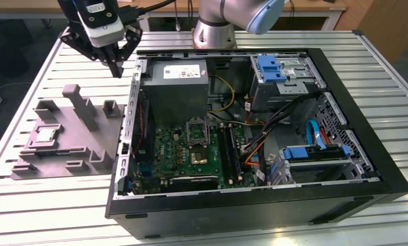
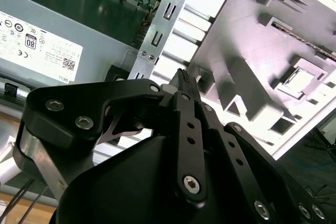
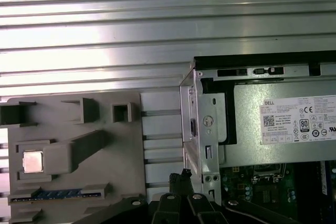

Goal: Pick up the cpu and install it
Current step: 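Reach for the cpu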

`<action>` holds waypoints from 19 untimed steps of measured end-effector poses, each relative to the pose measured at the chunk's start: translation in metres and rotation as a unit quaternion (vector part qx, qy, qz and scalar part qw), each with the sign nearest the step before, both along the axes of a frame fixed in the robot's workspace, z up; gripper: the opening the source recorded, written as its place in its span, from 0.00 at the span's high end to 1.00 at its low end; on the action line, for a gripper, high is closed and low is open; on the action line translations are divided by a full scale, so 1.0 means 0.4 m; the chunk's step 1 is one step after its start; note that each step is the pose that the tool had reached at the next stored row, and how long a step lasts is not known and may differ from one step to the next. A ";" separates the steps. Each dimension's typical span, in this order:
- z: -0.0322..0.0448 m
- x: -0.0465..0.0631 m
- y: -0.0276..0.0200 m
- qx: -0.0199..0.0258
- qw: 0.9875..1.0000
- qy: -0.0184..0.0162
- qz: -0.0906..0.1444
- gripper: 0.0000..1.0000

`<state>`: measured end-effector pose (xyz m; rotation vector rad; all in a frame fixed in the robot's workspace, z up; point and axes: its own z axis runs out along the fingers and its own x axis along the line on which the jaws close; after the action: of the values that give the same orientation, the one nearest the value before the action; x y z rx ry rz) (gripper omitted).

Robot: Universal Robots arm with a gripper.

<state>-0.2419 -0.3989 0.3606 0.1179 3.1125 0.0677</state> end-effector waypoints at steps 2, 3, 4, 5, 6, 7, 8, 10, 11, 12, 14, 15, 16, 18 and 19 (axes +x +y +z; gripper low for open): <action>0.000 -0.002 0.000 0.000 1.000 0.000 0.000 0.89; 0.000 -0.002 0.000 0.000 1.000 0.000 0.000 0.89; 0.000 -0.003 0.000 0.000 1.000 0.000 0.000 0.89; 0.000 -0.004 0.000 0.000 1.000 0.000 0.000 0.89; 0.000 -0.005 0.000 0.000 1.000 0.000 0.000 0.89; 0.000 -0.006 0.000 0.000 1.000 0.000 0.000 0.89; -0.001 -0.007 0.000 0.000 1.000 0.000 0.000 0.89; -0.001 -0.009 0.000 0.000 1.000 0.000 0.000 0.89; -0.001 -0.010 0.000 0.000 1.000 0.000 0.000 0.89; -0.001 -0.012 0.000 0.000 1.000 0.000 0.000 0.89; -0.001 -0.014 0.000 0.000 1.000 0.000 0.000 0.89; -0.001 -0.015 0.000 0.000 1.000 0.000 0.000 0.89; -0.001 -0.016 0.000 0.000 1.000 0.000 0.000 0.89; -0.001 -0.019 0.000 0.000 1.000 0.000 0.000 0.89; -0.001 -0.020 0.000 0.000 1.000 0.000 0.000 0.89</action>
<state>-0.2500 -0.3990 0.3602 0.1180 3.1125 0.0677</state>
